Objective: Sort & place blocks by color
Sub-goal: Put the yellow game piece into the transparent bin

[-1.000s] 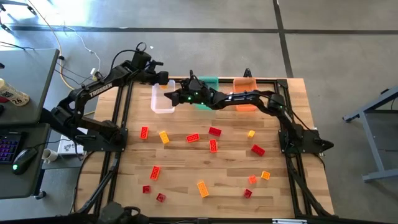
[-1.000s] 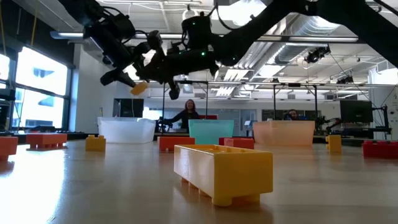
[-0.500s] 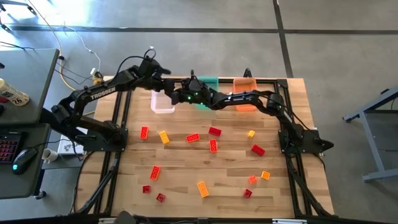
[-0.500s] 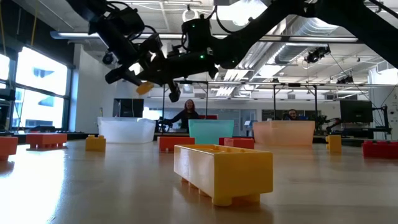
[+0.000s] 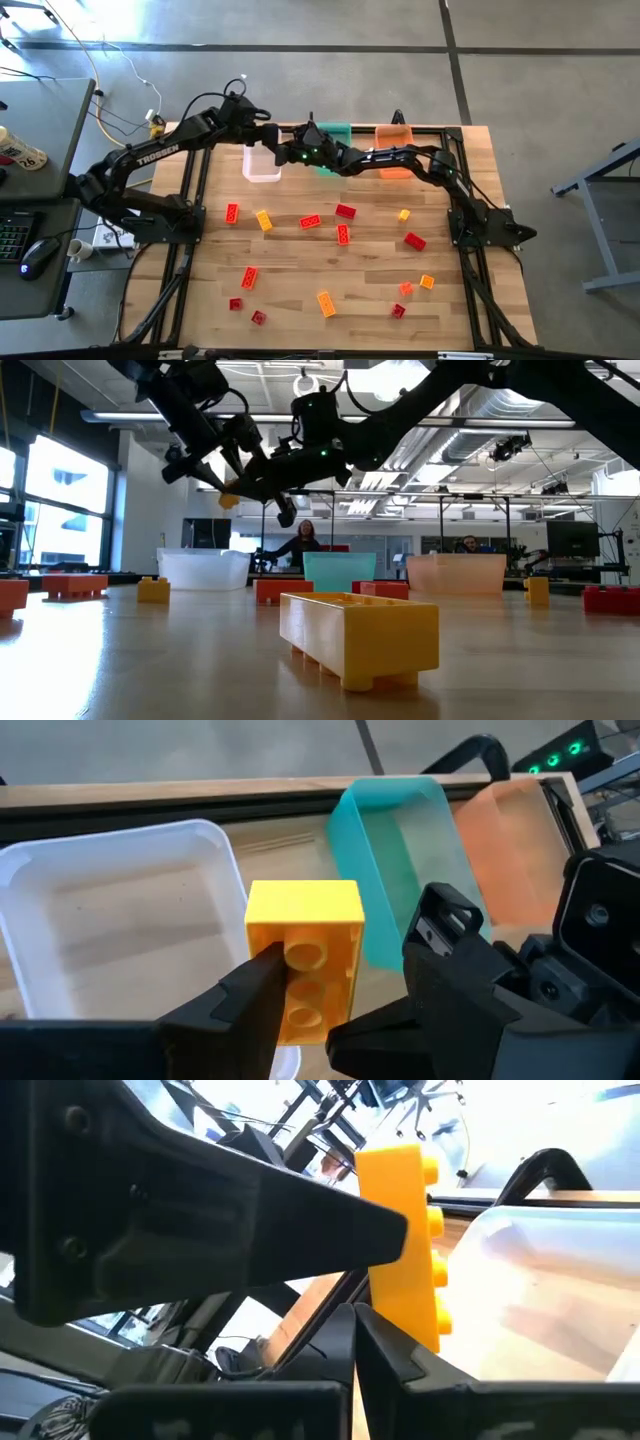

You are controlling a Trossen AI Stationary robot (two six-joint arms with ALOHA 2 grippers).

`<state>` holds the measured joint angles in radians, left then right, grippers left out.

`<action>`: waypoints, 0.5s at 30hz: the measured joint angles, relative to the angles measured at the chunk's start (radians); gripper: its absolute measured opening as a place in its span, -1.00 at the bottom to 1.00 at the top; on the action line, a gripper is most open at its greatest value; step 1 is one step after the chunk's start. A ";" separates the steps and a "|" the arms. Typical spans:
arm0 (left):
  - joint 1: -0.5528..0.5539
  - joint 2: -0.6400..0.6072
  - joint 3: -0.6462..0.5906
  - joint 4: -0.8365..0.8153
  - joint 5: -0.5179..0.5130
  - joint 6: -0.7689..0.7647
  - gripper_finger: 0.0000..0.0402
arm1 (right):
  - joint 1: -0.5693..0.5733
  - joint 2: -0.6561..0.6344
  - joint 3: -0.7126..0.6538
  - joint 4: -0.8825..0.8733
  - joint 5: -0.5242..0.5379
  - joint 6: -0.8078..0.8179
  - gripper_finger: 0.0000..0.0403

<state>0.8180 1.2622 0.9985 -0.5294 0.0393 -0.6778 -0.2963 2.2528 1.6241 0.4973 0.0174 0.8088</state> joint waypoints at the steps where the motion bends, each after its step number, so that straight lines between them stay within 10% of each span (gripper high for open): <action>1: -0.006 -0.001 0.000 -0.003 -0.007 0.000 -0.06 | 0.001 0.000 0.000 0.000 0.000 0.001 -1.00; 15: -0.061 -0.026 0.000 -0.105 -0.039 -0.001 -0.06 | 0.001 -0.001 0.000 -0.018 0.002 0.002 -1.00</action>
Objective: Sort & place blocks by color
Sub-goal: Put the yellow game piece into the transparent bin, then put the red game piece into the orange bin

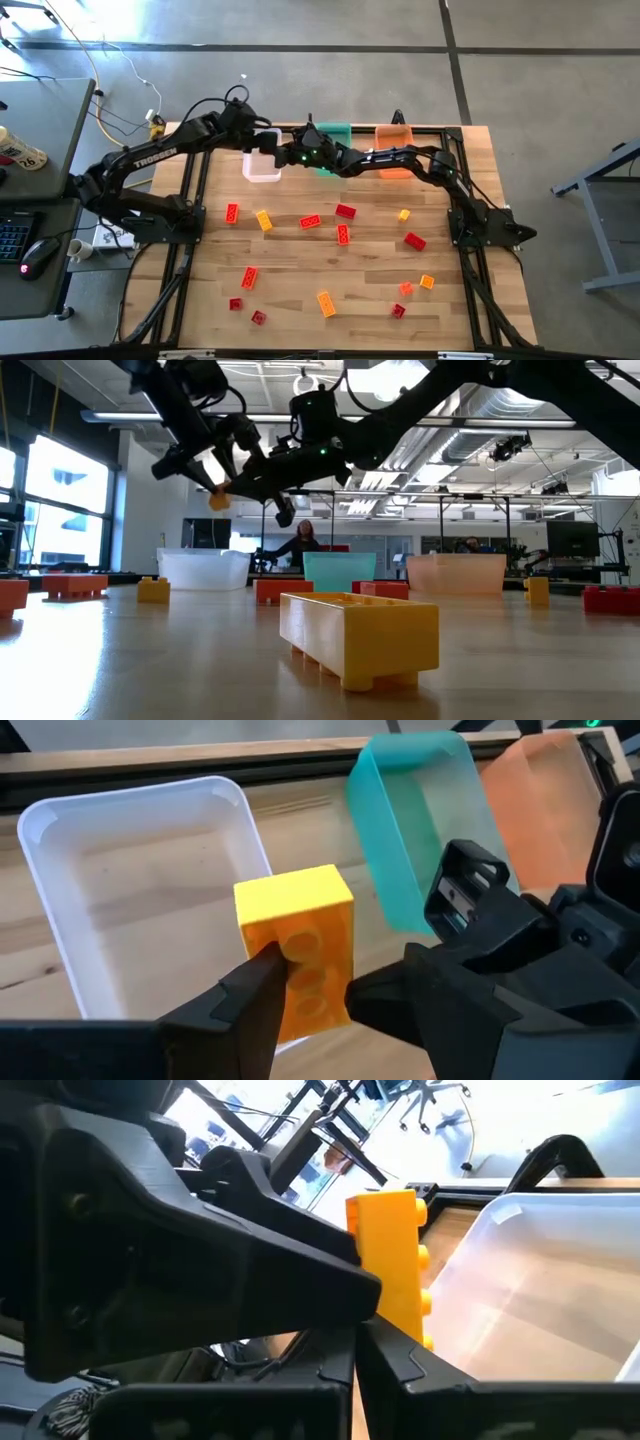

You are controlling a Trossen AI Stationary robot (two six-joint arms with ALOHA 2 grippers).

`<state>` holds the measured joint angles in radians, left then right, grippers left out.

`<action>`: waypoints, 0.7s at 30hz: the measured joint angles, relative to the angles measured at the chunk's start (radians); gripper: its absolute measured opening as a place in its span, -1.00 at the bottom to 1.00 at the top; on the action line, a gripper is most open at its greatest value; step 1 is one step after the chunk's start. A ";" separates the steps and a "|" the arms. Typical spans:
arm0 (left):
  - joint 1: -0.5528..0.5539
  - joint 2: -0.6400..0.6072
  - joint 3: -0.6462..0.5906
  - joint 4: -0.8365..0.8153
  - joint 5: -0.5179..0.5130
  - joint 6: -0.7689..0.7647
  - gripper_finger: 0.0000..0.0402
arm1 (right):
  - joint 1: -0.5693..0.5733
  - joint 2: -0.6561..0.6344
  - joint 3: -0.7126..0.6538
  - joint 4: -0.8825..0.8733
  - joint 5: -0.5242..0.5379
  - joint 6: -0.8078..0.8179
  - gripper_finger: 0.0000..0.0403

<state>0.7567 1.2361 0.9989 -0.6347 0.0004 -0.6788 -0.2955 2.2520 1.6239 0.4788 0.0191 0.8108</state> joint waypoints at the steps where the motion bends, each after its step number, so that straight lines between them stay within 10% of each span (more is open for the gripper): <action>1: 0.000 -0.004 0.000 -0.004 0.001 -0.001 -0.06 | 0.000 0.000 0.000 -0.007 0.004 0.000 -1.00; 9: -0.005 -0.067 0.000 -0.015 0.076 -0.025 -0.06 | -0.010 0.002 -0.002 -0.039 0.042 0.023 -1.00; 21: -0.013 -0.097 0.000 -0.043 -0.070 0.118 -0.06 | -0.016 0.002 -0.002 -0.034 -0.186 0.008 -1.00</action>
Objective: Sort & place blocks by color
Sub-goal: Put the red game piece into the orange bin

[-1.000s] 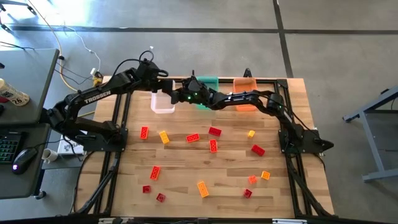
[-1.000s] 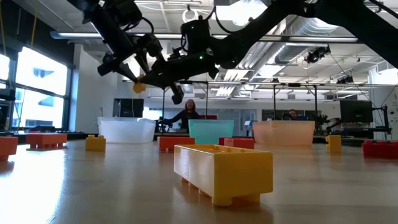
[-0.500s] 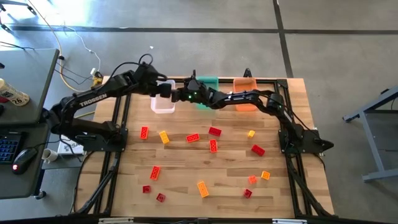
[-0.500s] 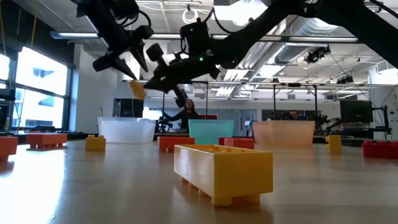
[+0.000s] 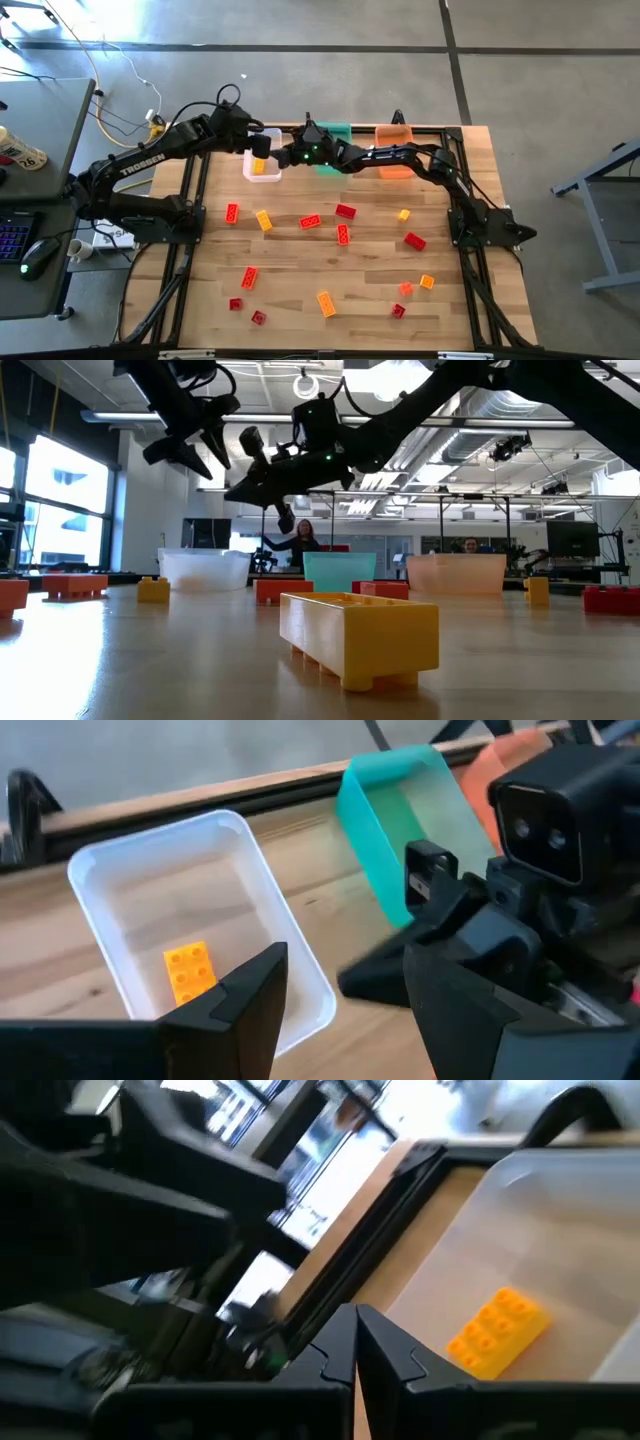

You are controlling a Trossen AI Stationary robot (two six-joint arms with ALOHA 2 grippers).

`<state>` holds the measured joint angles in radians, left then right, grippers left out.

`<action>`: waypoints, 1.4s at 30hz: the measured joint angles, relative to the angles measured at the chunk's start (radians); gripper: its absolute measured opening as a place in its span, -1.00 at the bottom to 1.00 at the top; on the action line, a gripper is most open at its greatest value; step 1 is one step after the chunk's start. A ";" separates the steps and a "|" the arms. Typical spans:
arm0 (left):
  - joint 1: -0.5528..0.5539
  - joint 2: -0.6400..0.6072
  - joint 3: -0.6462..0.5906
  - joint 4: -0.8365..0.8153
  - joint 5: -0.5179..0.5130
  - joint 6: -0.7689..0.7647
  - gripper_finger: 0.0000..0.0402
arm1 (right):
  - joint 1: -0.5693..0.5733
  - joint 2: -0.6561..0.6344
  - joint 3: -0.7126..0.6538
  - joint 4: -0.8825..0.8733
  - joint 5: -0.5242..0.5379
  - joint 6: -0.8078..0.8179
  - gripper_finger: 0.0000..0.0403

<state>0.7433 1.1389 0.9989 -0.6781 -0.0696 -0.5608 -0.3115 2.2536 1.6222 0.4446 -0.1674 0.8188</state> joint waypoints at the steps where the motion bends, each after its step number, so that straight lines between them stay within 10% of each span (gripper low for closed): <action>1: 0.000 0.000 0.000 -0.001 -0.001 0.021 -0.06 | 0.001 0.000 0.000 0.000 -0.025 0.000 -1.00; 16: -0.032 -0.060 0.000 -0.044 -0.021 0.121 -0.06 | 0.053 -0.107 0.000 -0.187 -0.153 -0.122 -1.00; 42: -0.213 -0.113 0.000 -0.096 -0.020 0.171 -0.06 | 0.275 -0.427 0.002 -0.978 0.349 -0.338 -1.00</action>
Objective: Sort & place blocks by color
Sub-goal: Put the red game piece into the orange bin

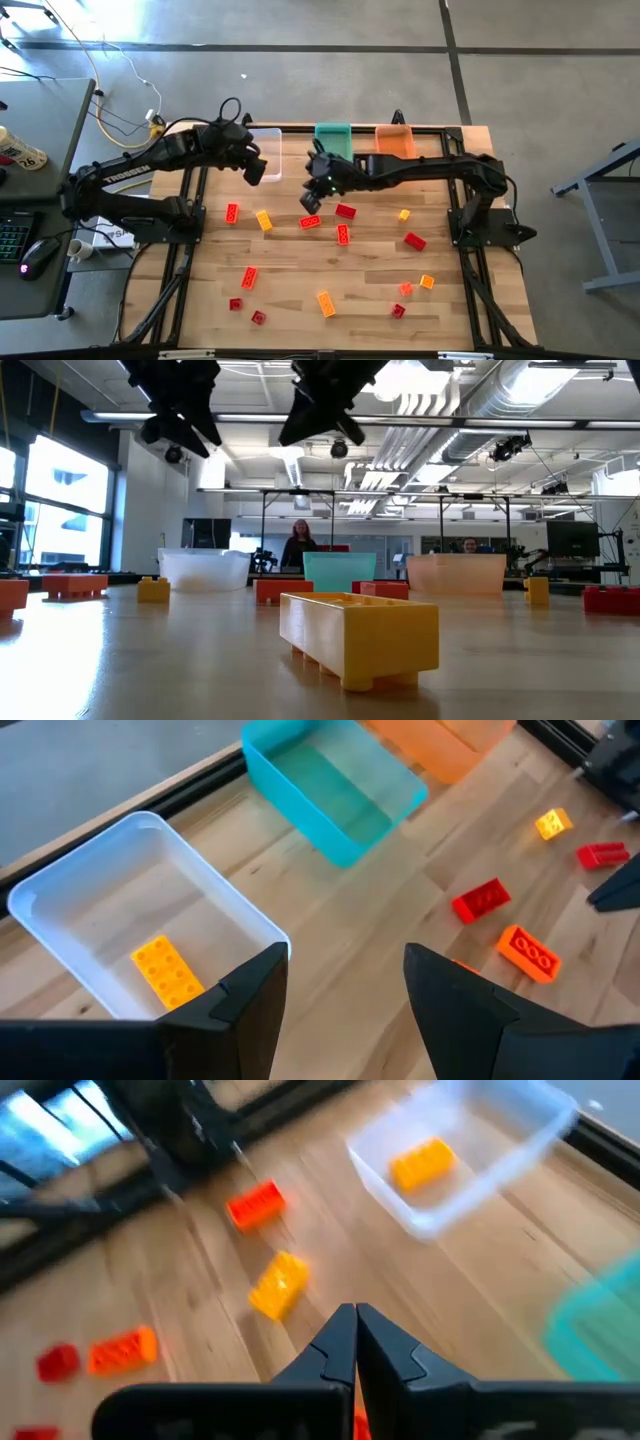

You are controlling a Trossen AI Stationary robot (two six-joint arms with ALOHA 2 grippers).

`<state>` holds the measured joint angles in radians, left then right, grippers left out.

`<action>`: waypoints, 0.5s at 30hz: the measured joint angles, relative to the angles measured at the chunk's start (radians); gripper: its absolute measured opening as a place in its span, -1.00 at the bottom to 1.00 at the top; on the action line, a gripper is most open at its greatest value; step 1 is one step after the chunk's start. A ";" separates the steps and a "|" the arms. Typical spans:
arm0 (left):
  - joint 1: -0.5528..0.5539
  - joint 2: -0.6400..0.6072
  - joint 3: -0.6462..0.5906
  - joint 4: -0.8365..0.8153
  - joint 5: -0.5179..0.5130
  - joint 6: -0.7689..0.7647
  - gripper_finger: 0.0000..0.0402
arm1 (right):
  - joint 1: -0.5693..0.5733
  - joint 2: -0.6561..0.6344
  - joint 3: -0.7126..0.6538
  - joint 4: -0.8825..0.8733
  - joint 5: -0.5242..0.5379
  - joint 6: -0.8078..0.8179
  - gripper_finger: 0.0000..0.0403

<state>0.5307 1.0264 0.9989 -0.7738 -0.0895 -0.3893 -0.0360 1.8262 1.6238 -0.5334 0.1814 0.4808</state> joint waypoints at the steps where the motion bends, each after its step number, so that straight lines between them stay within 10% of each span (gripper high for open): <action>1: -0.005 0.000 0.000 0.001 -0.001 0.000 -0.06 | 0.011 -0.007 0.000 -0.032 0.021 0.012 -1.00; 15: -0.065 0.000 0.000 0.007 0.000 -0.001 -0.06 | 0.210 -0.068 -0.002 -0.561 0.288 0.242 -1.00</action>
<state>0.4655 1.0264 0.9989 -0.7670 -0.0897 -0.3900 0.1739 1.7587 1.6218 -1.0940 0.4689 0.7225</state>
